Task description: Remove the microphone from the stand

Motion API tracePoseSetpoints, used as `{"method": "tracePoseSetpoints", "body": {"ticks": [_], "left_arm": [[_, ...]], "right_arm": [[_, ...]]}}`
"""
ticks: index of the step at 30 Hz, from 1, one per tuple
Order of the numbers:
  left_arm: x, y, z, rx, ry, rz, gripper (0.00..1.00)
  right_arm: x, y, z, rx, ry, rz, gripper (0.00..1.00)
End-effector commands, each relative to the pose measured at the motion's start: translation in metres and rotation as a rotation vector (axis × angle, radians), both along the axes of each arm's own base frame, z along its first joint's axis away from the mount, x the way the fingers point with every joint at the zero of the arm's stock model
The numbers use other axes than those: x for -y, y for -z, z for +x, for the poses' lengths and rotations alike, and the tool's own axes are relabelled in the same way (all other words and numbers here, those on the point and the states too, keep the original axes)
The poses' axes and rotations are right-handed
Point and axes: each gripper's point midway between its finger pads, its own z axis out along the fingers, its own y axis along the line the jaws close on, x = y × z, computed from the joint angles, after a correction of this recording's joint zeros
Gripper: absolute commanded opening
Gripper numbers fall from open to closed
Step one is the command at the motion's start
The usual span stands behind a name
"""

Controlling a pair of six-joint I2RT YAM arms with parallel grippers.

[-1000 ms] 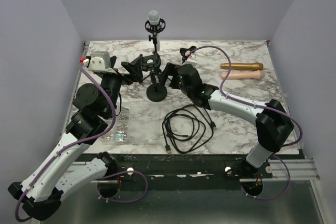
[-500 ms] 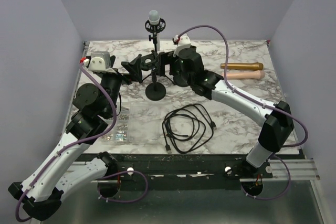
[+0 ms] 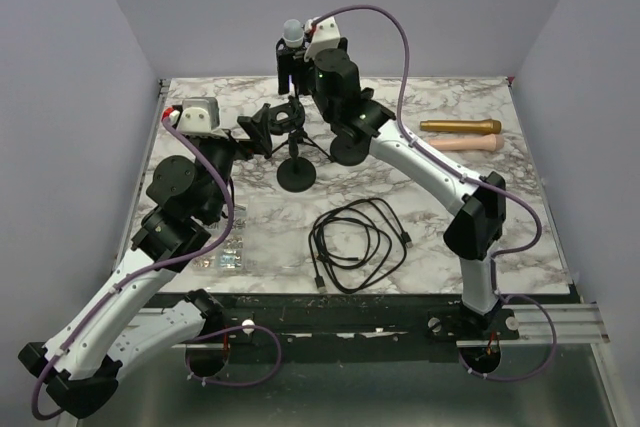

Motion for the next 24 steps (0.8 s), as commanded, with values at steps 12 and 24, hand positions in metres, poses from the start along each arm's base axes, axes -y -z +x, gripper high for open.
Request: {"method": "tracePoseSetpoints", "body": {"ticks": [12, 24], "left_arm": [[-0.030, -0.015, -0.009, 0.079, -0.110, 0.000, 0.98], [-0.040, -0.024, -0.019, 0.116, -0.127, -0.018, 0.98]], "right_arm": [[-0.015, -0.028, 0.069, 0.167, 0.099, 0.096, 1.00], [-0.005, -0.010, 0.108, 0.210, 0.180, 0.107, 1.00]]}}
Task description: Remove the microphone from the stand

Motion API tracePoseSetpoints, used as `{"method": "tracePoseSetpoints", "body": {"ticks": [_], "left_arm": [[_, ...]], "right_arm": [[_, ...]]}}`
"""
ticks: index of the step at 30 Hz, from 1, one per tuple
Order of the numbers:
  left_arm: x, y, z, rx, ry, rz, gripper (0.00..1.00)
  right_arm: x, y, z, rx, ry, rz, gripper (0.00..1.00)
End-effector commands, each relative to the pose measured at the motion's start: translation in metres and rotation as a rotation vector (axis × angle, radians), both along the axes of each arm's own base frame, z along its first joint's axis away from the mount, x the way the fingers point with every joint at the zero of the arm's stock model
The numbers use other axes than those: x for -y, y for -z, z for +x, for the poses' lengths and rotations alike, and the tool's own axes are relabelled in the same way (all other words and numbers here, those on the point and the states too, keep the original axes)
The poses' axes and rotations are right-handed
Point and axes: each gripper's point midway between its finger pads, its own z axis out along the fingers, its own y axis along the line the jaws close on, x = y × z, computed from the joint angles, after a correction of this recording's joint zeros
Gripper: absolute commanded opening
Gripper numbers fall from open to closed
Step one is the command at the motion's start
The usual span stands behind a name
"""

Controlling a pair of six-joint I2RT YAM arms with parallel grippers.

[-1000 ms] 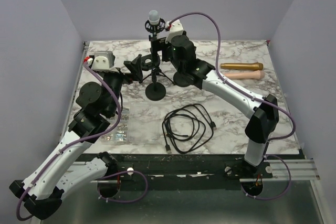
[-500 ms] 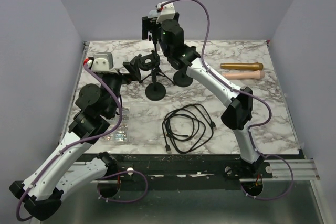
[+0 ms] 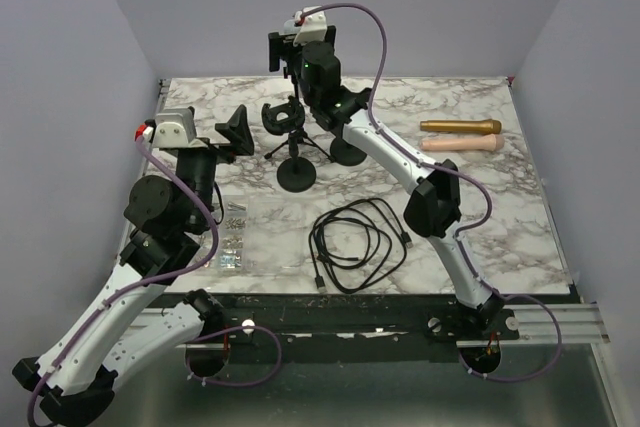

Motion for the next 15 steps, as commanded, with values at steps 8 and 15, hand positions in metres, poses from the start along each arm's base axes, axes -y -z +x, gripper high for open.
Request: {"method": "tracePoseSetpoints", "body": {"ticks": [8, 15], "left_arm": [[-0.010, -0.004, -0.004, 0.023, -0.033, -0.017, 0.99], [-0.010, -0.005, -0.004, 0.025, -0.031, -0.018, 0.99]], "right_arm": [[0.007, 0.000, 0.029, 0.065, 0.022, 0.091, 0.99], [0.003, 0.011, 0.039, 0.079, 0.008, 0.091, 0.91]]}}
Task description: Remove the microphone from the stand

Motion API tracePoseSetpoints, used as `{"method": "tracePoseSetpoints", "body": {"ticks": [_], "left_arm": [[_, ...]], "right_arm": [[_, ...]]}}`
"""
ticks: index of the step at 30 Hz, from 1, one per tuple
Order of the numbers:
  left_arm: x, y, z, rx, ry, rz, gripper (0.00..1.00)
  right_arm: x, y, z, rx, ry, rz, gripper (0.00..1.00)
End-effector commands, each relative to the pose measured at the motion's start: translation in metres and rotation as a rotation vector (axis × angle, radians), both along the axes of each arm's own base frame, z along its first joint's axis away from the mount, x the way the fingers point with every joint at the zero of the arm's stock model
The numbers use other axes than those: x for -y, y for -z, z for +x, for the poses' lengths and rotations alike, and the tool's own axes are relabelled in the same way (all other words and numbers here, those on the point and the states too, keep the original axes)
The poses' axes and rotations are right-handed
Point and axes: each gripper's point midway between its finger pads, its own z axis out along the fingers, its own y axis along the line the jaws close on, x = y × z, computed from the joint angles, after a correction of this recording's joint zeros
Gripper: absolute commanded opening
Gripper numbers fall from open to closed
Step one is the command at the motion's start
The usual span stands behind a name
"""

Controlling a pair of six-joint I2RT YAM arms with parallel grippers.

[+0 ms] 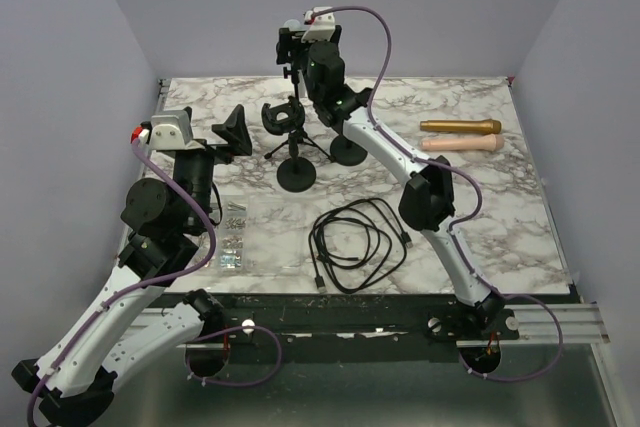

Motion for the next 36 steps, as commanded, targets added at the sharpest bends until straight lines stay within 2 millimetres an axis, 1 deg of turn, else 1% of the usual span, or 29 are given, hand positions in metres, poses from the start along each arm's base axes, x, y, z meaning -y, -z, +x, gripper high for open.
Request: {"method": "tracePoseSetpoints", "body": {"ticks": [1, 3, 5, 7, 8, 10, 11, 12, 15, 19, 27, 32, 34, 36], "left_arm": [[-0.006, -0.001, -0.001, 0.007, -0.021, -0.008, 0.98], [-0.005, -0.001, -0.001, 0.009, -0.019, -0.009, 0.99], [-0.006, -0.001, -0.002, 0.009, -0.018, -0.011, 0.99], [-0.004, -0.001, -0.001, 0.007, -0.015, -0.011, 0.99], [-0.004, -0.001, -0.001, 0.007, -0.011, -0.010, 0.99], [-0.003, 0.000, -0.001, 0.006, -0.007, -0.012, 0.99], [-0.003, 0.000, -0.001, 0.005, -0.007, -0.012, 0.98], [-0.002, 0.000, 0.000, 0.004, -0.005, -0.012, 0.98], [-0.001, 0.001, 0.000, 0.001, -0.001, -0.013, 0.99], [0.000, 0.001, 0.000, -0.002, 0.006, -0.015, 0.99], [0.004, 0.003, 0.002, -0.011, 0.017, -0.017, 0.99], [0.005, 0.005, 0.004, -0.016, 0.017, -0.014, 0.99], [0.006, 0.005, 0.004, -0.015, 0.020, -0.017, 0.98], [0.007, 0.006, 0.005, -0.020, 0.024, -0.014, 0.98]], "right_arm": [[-0.007, -0.002, 0.007, 0.044, -0.022, 0.023, 0.90], [-0.008, -0.002, 0.008, 0.052, -0.021, 0.021, 0.86], [-0.009, -0.003, 0.008, 0.060, -0.030, 0.018, 0.77], [-0.012, -0.009, 0.006, 0.076, -0.051, 0.020, 0.70], [-0.013, -0.014, 0.005, 0.086, -0.057, 0.025, 0.68], [-0.011, -0.028, 0.001, 0.114, -0.068, 0.009, 0.53], [-0.011, -0.037, -0.002, 0.132, -0.077, 0.012, 0.48], [-0.010, -0.045, -0.005, 0.151, -0.083, 0.017, 0.46], [-0.004, -0.076, -0.014, 0.213, -0.085, 0.038, 0.44], [0.008, -0.119, -0.027, 0.288, -0.075, 0.074, 0.42], [0.036, -0.207, -0.070, 0.433, -0.098, 0.181, 0.37], [0.057, -0.254, -0.102, 0.502, -0.131, 0.267, 0.34], [0.066, -0.268, -0.113, 0.520, -0.134, 0.295, 0.31], [0.074, -0.277, -0.124, 0.516, -0.156, 0.364, 0.27]]}}
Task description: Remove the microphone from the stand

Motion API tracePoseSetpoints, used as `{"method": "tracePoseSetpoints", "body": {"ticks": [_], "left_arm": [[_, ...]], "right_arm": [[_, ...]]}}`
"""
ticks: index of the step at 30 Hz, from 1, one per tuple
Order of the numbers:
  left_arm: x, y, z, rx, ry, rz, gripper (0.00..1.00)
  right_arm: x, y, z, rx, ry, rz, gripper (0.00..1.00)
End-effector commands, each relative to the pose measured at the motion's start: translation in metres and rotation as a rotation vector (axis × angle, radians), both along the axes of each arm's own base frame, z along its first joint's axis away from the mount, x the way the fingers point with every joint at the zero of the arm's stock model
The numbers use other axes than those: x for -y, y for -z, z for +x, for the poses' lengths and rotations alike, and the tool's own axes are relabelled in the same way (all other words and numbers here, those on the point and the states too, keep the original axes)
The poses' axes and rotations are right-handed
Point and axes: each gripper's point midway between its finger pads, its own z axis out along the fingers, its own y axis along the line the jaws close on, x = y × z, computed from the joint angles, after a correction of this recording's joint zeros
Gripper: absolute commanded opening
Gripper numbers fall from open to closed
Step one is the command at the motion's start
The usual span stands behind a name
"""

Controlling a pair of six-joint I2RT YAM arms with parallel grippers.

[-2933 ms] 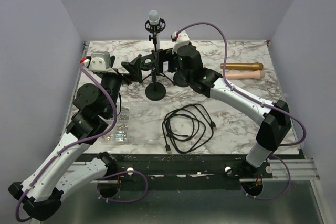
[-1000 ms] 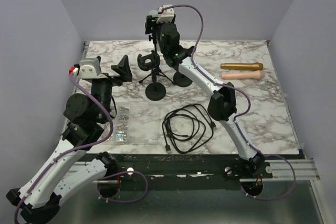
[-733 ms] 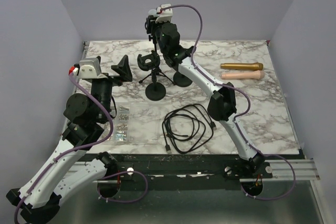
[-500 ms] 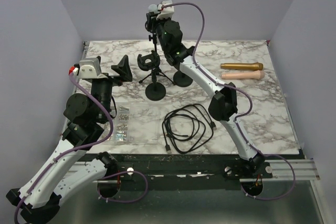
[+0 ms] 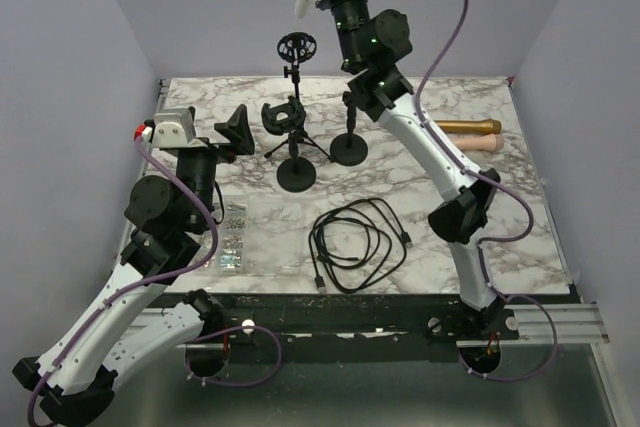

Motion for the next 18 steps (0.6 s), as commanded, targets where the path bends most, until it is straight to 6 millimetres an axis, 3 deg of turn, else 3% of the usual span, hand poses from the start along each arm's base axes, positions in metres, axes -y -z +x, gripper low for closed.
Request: {"method": "tracePoseSetpoints", "body": {"ticks": [1, 5, 9, 14, 18], "left_arm": [[0.004, 0.003, 0.002, -0.010, 0.014, 0.004, 0.99], [0.004, 0.005, 0.003, -0.014, 0.013, 0.007, 0.98], [0.006, 0.005, 0.002, -0.015, 0.027, 0.000, 0.99], [0.009, 0.006, 0.003, -0.021, 0.036, -0.002, 0.99], [0.013, 0.010, 0.007, -0.035, 0.046, 0.001, 0.98]], "right_arm": [[0.036, -0.062, -0.046, 0.109, -0.068, 0.175, 0.25], [0.060, -0.067, -0.073, 0.118, -0.111, 0.280, 0.19], [0.102, -0.067, -0.101, 0.108, -0.090, 0.419, 0.13], [0.167, -0.041, -0.131, 0.088, 0.006, 0.613, 0.02], [0.223, -0.016, -0.143, -0.007, 0.165, 0.736, 0.01]]}}
